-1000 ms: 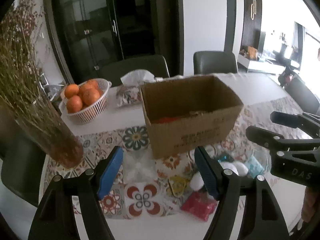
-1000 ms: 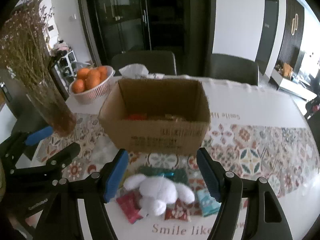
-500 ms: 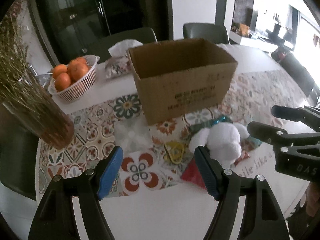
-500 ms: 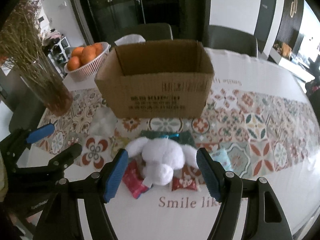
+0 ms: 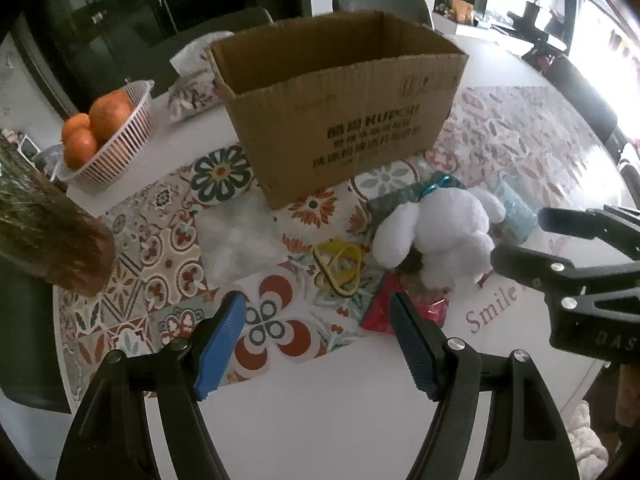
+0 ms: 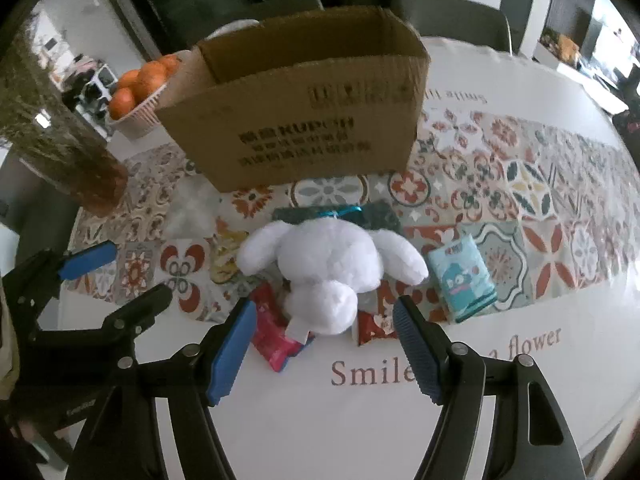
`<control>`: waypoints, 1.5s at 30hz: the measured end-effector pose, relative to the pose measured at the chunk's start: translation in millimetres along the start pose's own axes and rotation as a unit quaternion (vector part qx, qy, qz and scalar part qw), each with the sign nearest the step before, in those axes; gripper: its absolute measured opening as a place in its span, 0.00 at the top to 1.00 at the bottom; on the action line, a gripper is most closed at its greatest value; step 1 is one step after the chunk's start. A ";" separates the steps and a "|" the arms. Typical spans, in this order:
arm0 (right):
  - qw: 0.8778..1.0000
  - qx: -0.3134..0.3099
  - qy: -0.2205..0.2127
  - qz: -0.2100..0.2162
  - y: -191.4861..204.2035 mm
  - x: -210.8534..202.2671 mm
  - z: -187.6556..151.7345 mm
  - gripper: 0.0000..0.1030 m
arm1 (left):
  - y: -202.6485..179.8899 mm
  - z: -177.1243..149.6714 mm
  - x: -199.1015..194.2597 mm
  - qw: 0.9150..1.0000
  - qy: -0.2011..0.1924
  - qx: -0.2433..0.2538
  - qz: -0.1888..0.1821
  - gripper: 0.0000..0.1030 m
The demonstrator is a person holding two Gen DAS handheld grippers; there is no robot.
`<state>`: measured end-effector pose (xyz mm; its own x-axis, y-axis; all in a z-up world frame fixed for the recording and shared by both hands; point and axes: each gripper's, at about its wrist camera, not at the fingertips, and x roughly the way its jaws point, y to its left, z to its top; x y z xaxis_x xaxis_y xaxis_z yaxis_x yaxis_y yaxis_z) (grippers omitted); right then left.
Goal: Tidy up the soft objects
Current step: 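Move both tools back toward the white bunny plush and yellow toy, then grasp the yellow toy with the left tool while the right tool grasps the white bunny plush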
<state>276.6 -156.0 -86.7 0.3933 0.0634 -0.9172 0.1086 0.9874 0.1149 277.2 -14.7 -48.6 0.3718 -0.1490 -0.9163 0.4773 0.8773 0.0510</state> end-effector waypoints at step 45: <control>0.996 0.069 0.037 0.047 -16.9 84.2 -8.3 0.47 | -8.6 18.4 118.5 0.992 0.089 -0.038 -0.084 0.66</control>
<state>300.3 -166.1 -169.1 0.3391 0.1699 -0.9253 0.2009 0.9478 0.2477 331.8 -48.4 -150.3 0.1434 -0.2192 -0.9651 0.4568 0.8798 -0.1319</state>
